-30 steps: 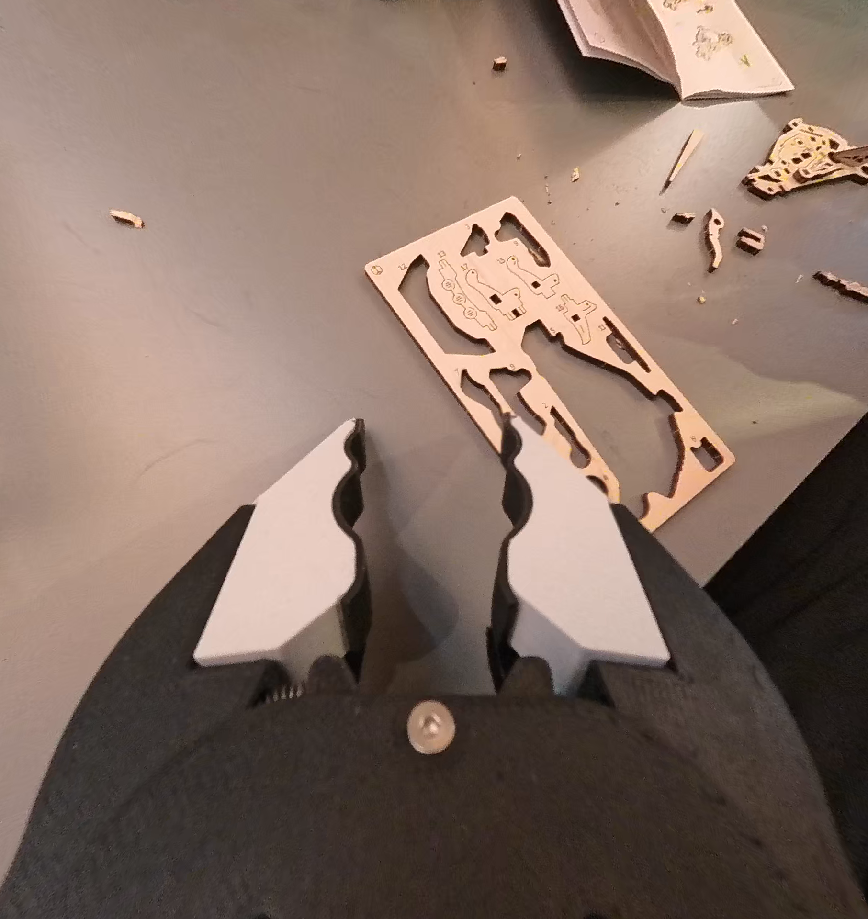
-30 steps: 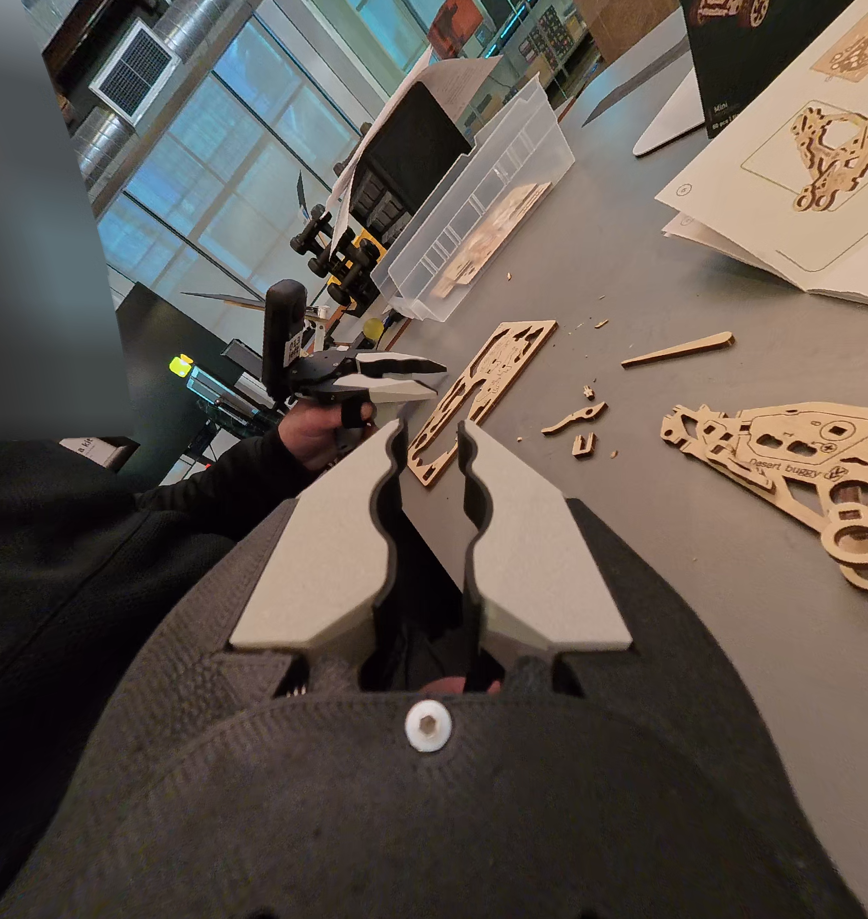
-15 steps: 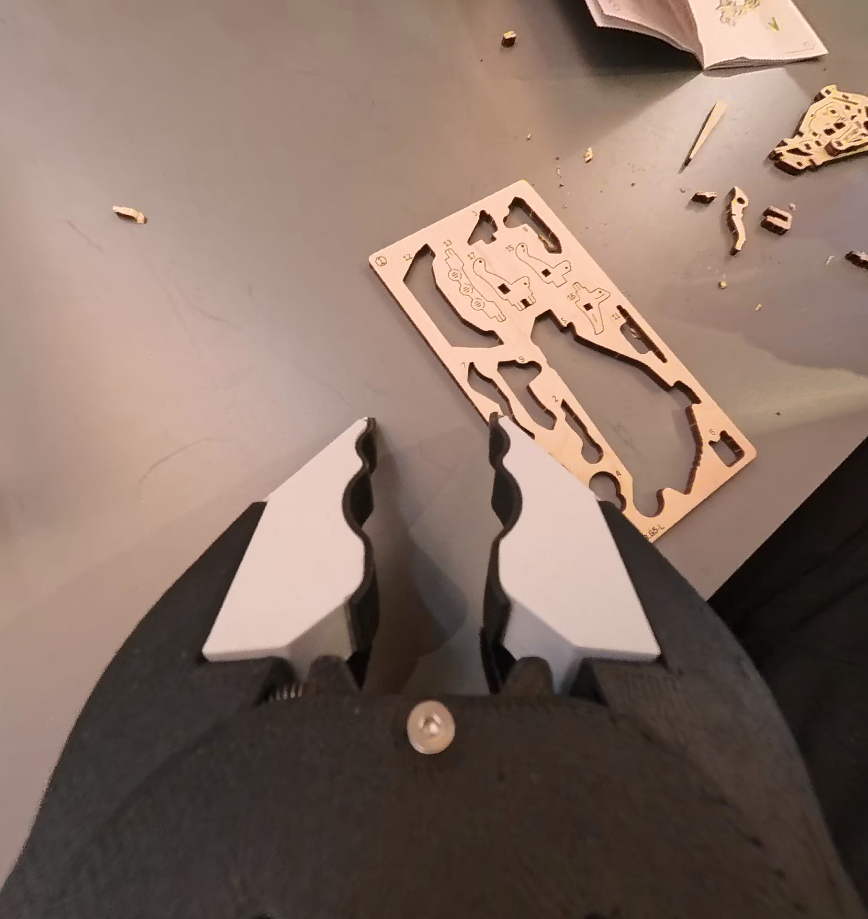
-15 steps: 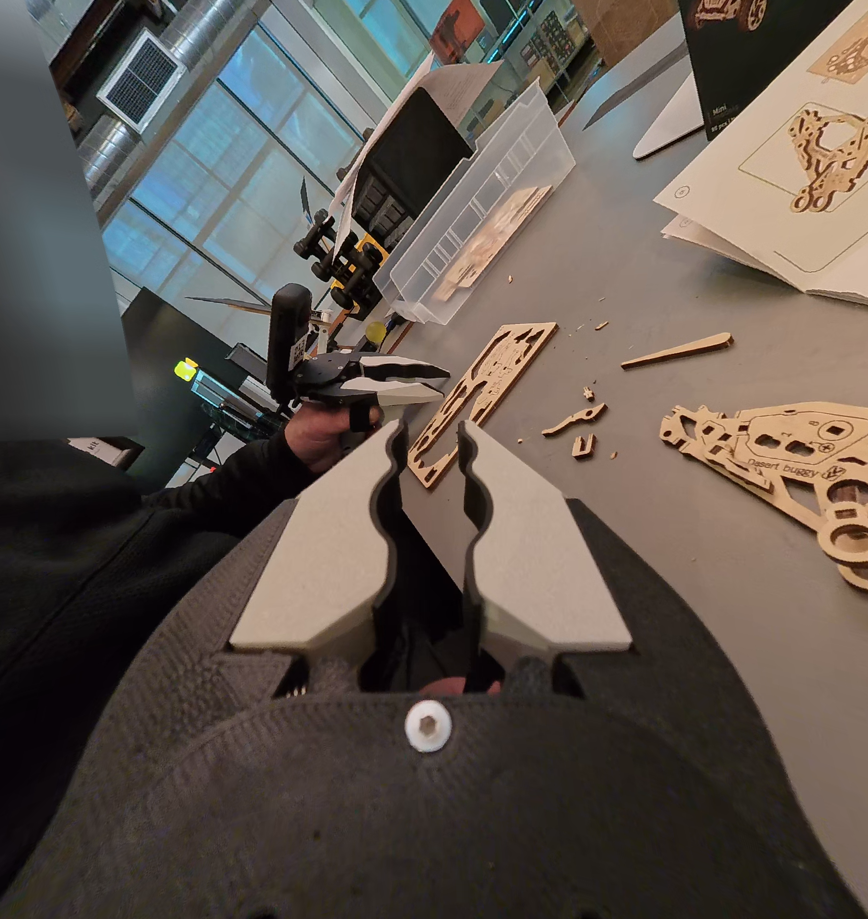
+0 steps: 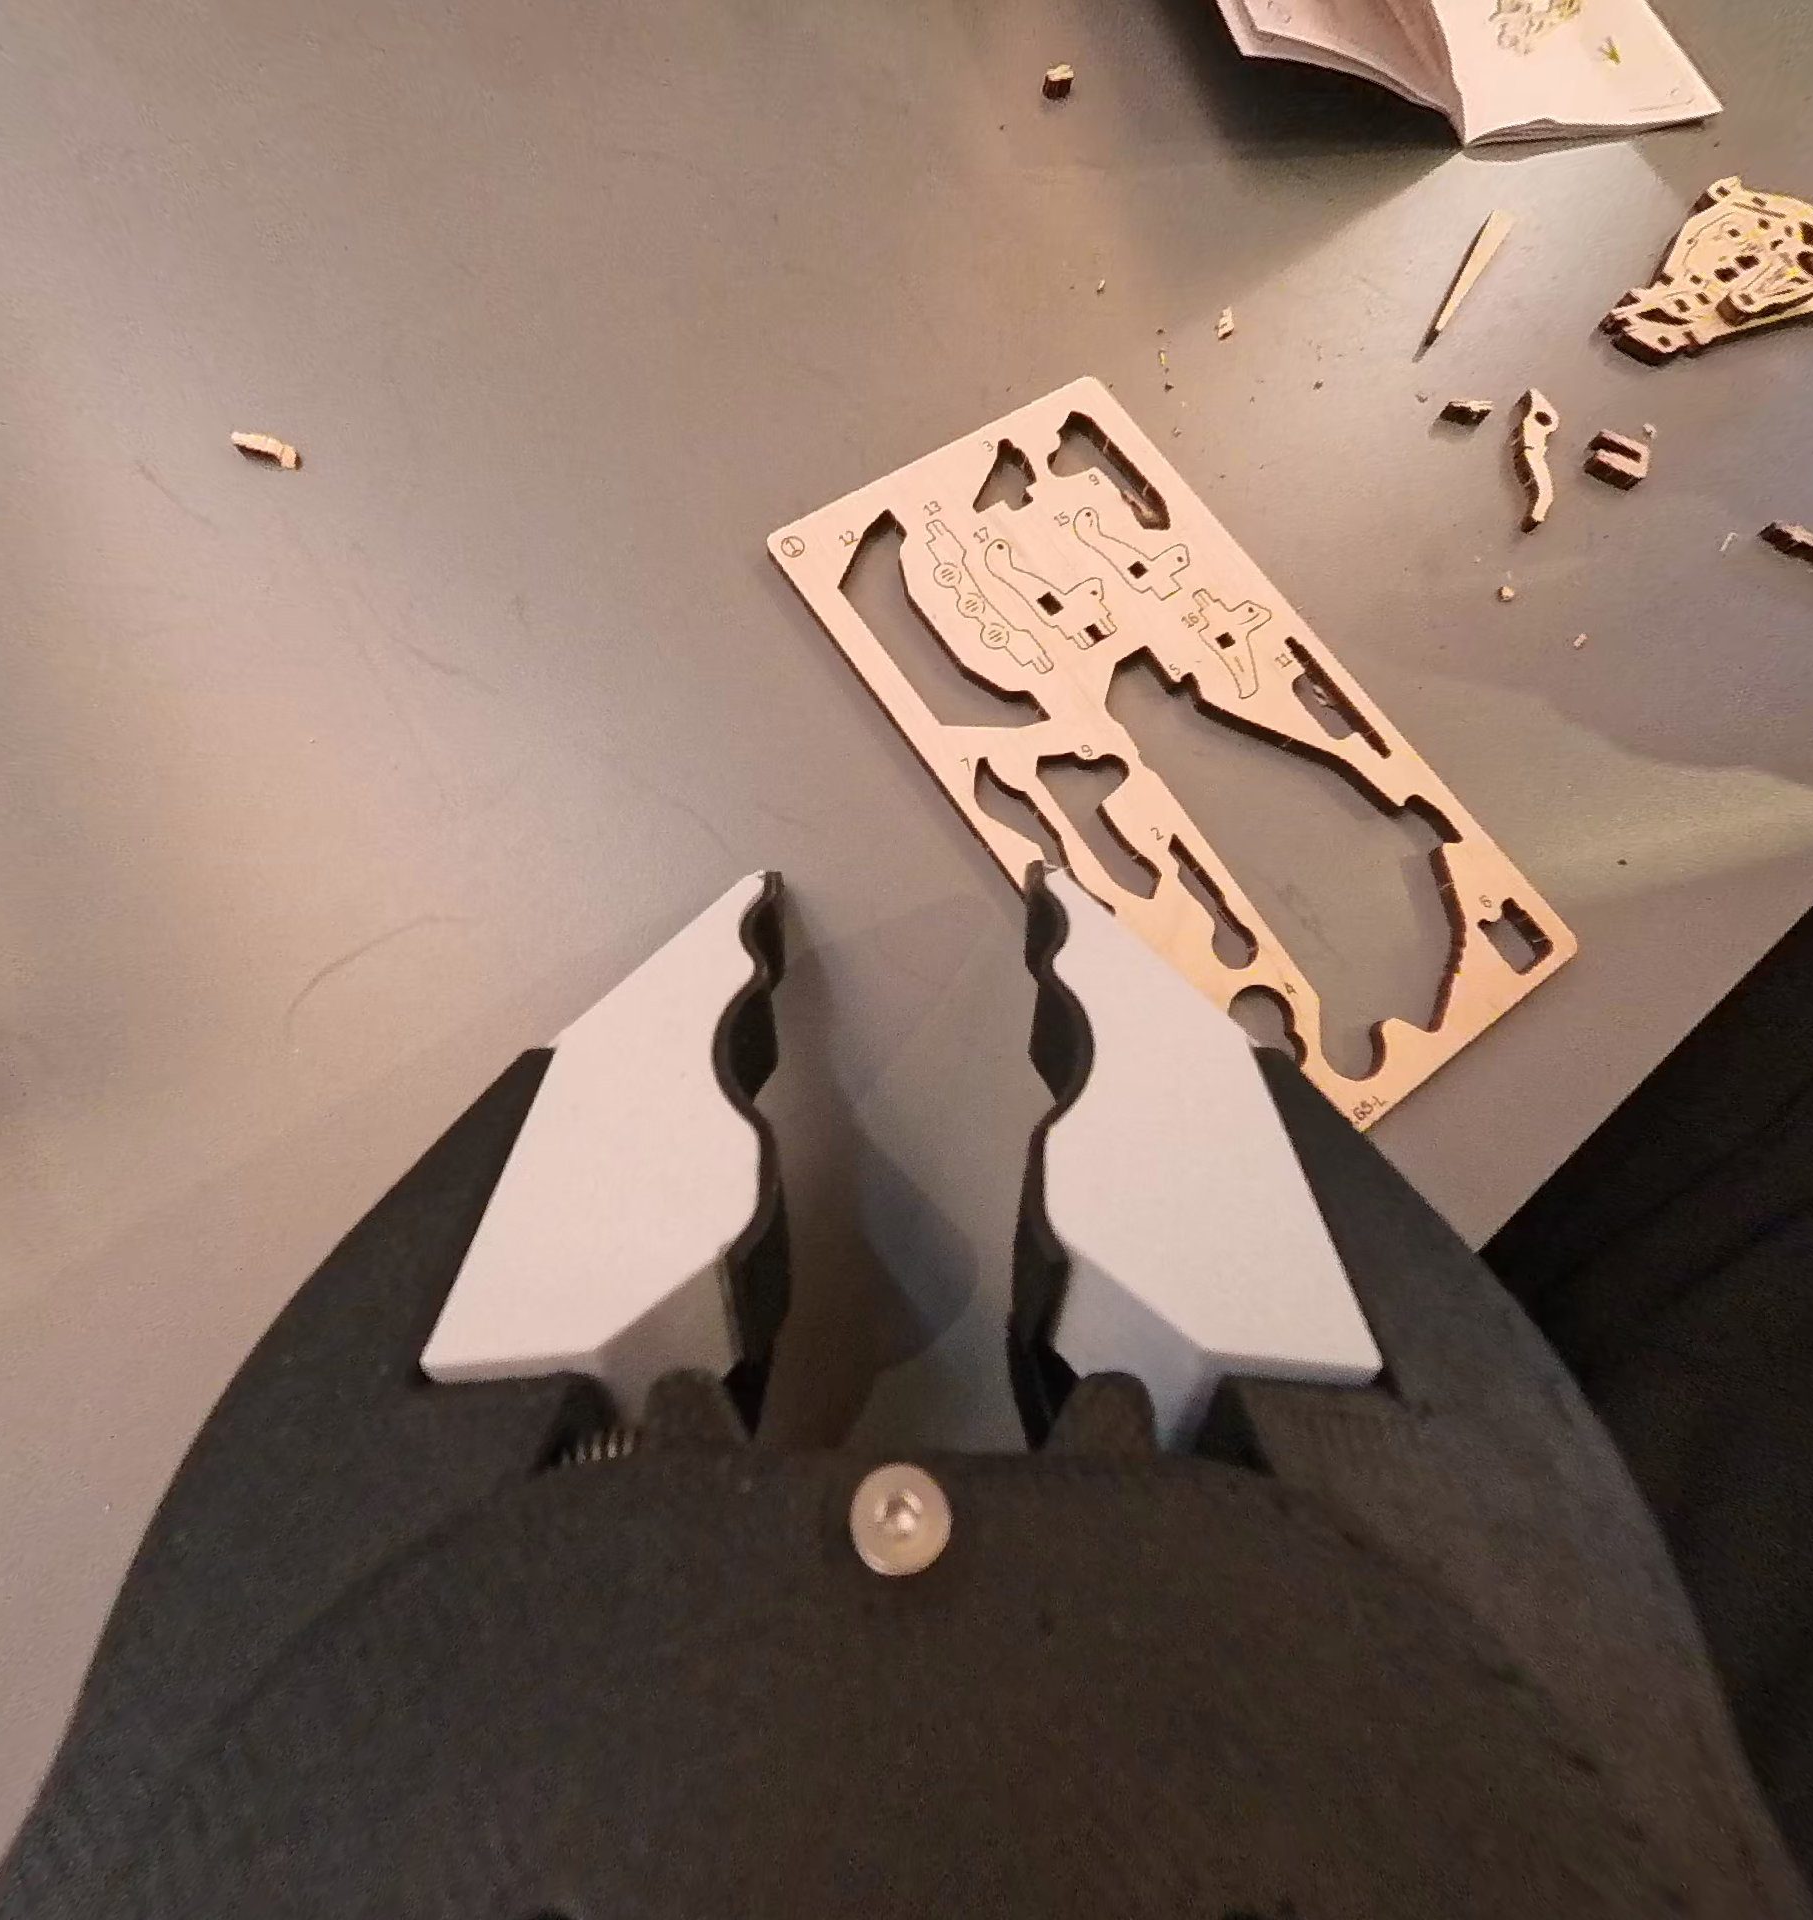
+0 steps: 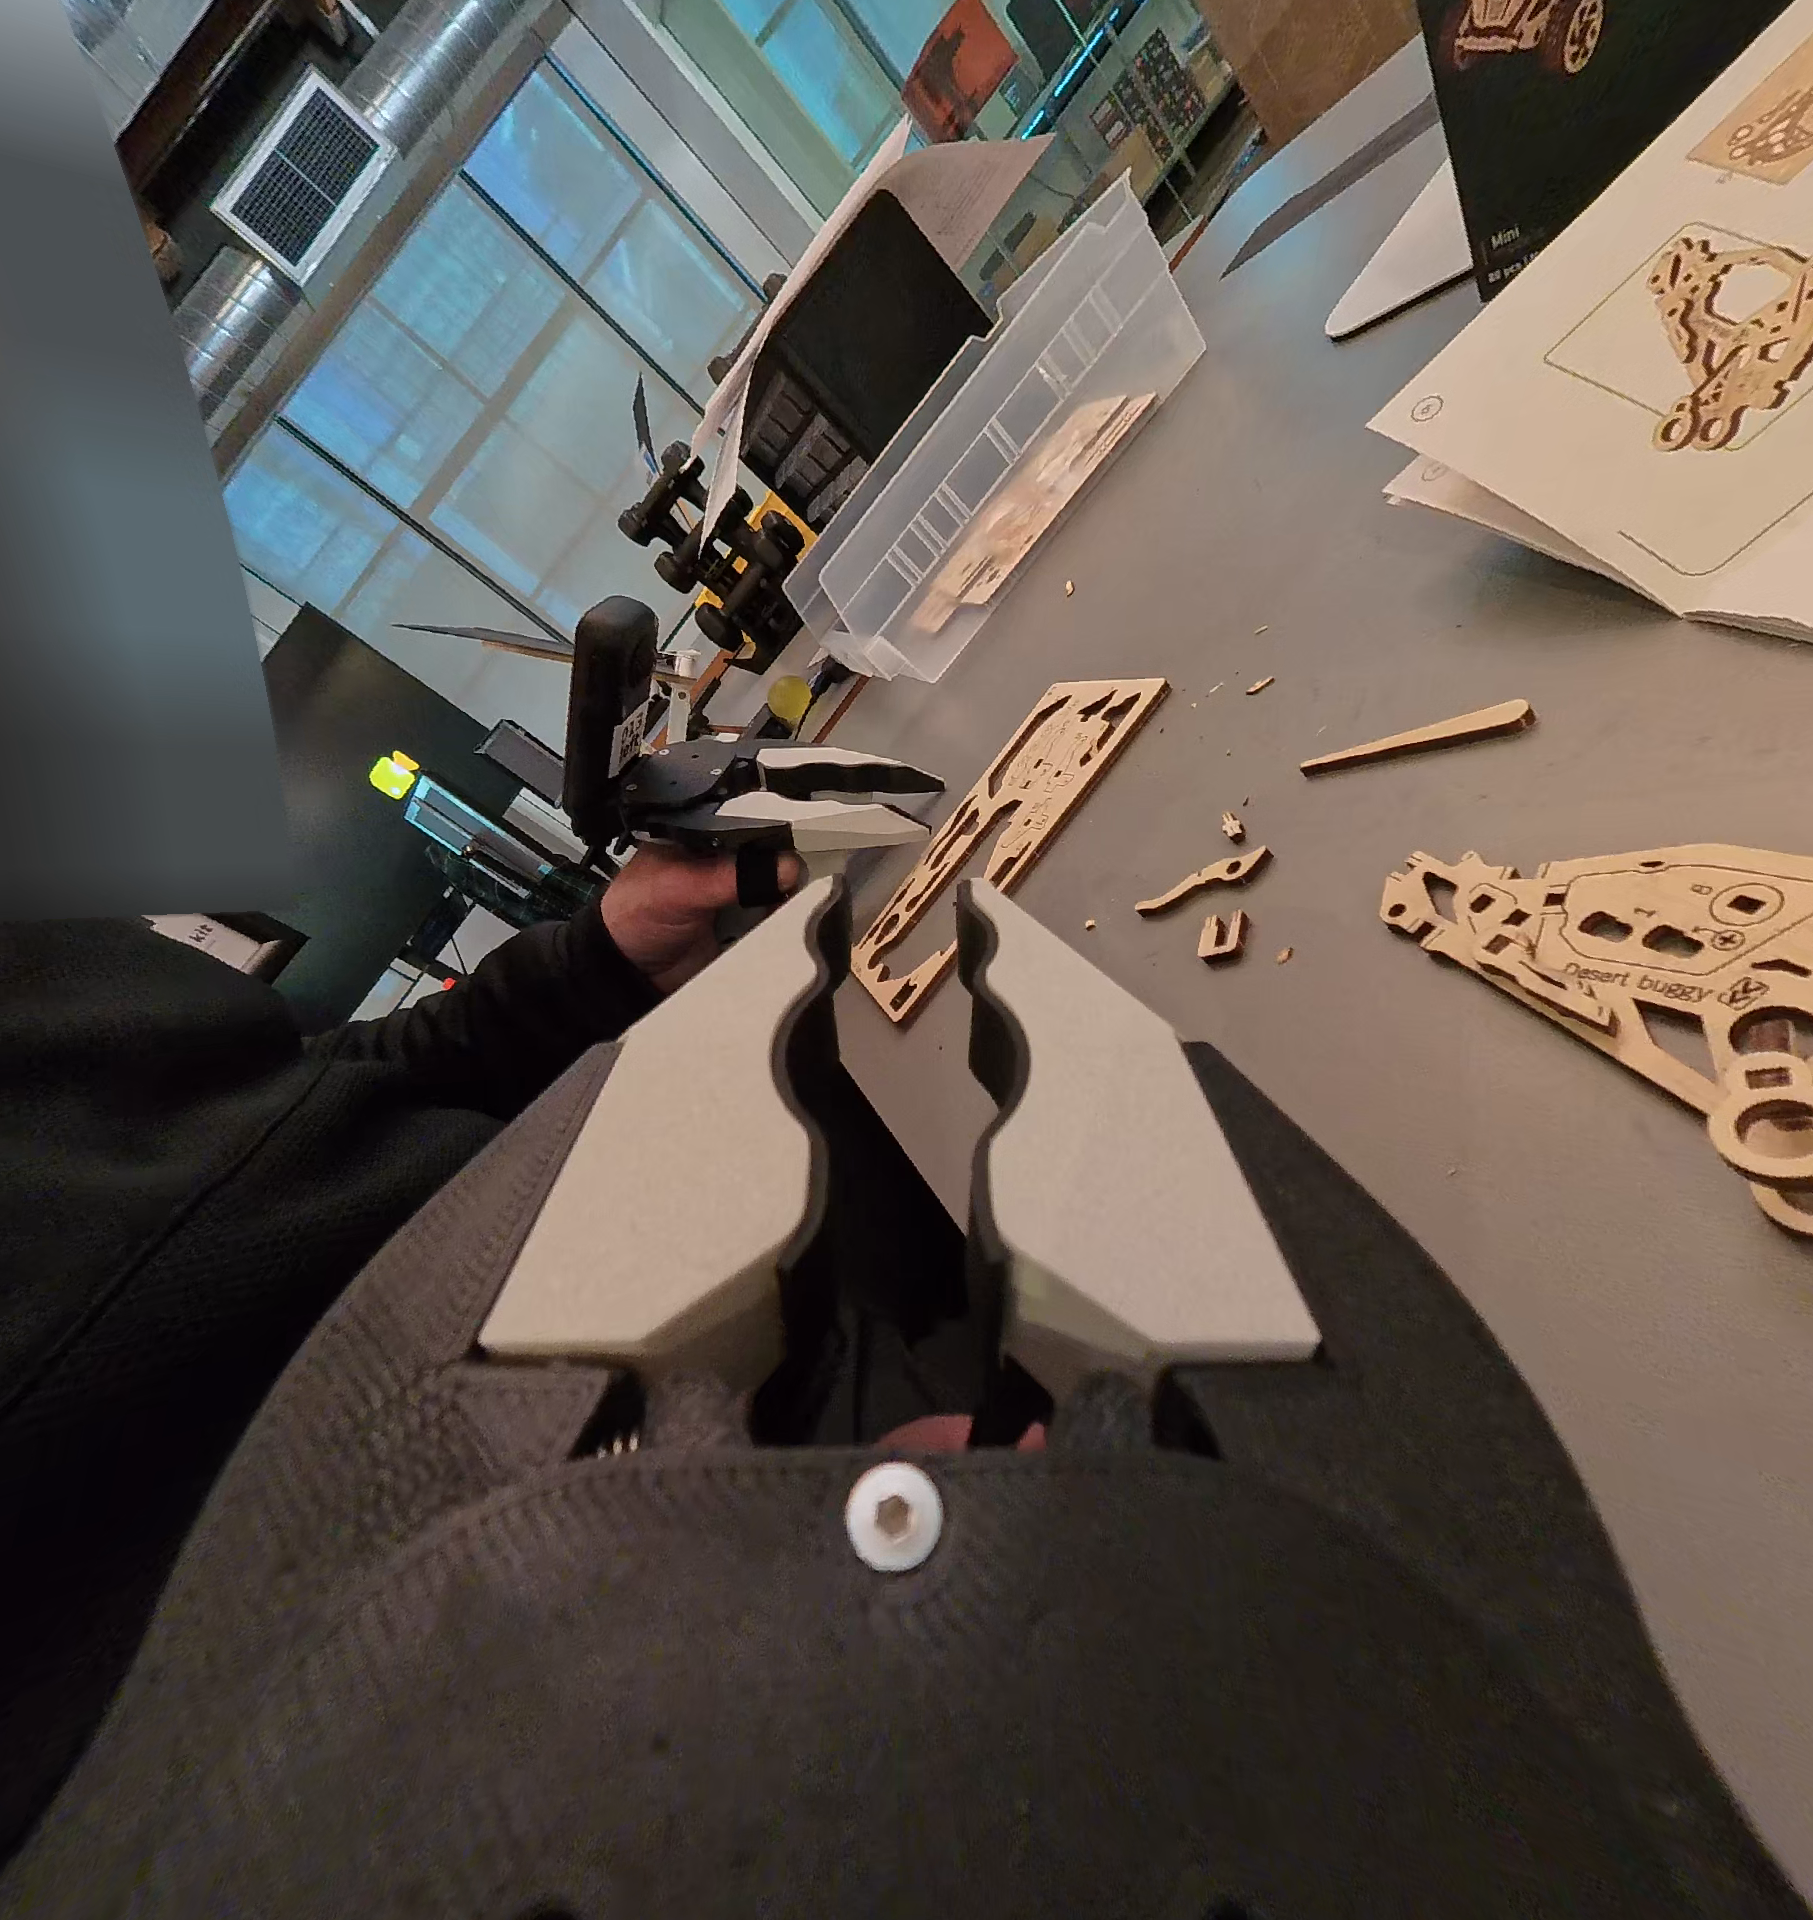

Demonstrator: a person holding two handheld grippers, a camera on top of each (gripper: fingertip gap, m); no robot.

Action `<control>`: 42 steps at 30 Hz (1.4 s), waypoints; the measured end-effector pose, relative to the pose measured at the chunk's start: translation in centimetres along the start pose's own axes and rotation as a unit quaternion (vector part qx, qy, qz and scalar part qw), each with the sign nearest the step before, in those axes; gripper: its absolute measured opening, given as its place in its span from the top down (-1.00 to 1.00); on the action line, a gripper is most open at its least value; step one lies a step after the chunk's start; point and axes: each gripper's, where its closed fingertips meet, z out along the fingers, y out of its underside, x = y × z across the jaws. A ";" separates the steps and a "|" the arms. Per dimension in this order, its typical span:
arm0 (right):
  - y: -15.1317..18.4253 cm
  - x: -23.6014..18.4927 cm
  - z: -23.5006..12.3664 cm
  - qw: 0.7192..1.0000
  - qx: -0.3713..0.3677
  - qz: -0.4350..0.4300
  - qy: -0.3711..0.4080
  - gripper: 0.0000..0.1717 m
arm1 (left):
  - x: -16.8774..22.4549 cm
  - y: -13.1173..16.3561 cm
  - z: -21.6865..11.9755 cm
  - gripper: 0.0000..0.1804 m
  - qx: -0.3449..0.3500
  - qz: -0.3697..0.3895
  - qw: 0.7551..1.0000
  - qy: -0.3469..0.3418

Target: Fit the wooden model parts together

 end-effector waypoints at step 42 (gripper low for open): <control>0.0 -0.1 -0.1 1.000 -0.001 -0.001 -0.001 0.79 | -0.2 0.0 0.0 0.54 0.000 0.002 1.000 -0.008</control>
